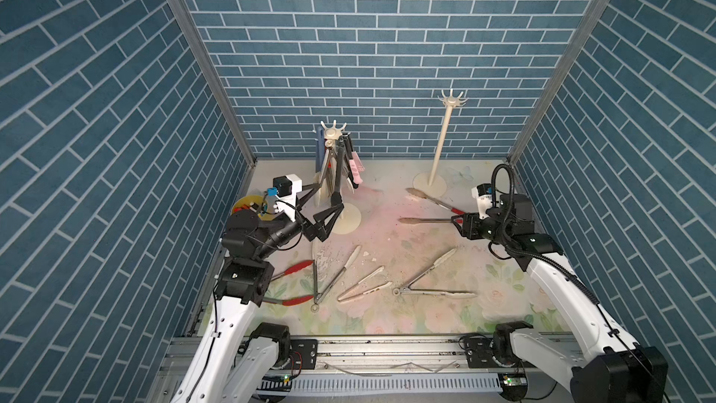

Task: Hang food tongs on kitchen utensil racks
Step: Move the rack to the center of the board.

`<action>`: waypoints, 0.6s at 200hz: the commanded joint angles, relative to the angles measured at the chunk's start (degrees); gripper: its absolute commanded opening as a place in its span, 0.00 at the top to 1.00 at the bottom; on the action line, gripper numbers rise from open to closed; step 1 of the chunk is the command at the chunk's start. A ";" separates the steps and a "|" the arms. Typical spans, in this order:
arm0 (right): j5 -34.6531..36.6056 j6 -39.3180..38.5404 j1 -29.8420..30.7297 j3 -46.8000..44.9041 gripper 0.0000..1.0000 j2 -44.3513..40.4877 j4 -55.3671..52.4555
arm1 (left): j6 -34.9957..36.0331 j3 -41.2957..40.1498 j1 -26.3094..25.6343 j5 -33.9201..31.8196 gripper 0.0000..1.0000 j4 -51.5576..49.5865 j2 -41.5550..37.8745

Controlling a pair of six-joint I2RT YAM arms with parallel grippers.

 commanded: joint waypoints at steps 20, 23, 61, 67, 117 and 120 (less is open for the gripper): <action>0.21 5.47 -1.73 -0.86 0.43 3.90 1.14 | 1.27 -0.28 -1.96 0.86 0.01 0.06 0.41; 0.07 5.42 -1.76 -0.87 0.43 4.26 1.54 | 1.37 -0.28 -2.09 0.95 0.01 0.04 0.43; -3.22 3.51 -2.68 -2.31 0.43 7.93 13.39 | 1.51 -0.29 -3.10 1.08 0.01 0.03 0.51; -3.51 3.00 -2.77 -2.22 0.43 8.85 15.31 | 1.54 -0.20 -3.25 1.14 0.01 -0.01 0.57; -3.32 1.07 -3.08 -2.33 0.45 18.43 37.92 | 1.76 -0.27 -4.17 1.33 0.01 -0.23 0.96; -3.36 0.81 -3.07 -2.31 0.45 19.11 39.54 | 1.77 -0.20 -4.17 1.30 0.01 -0.31 1.03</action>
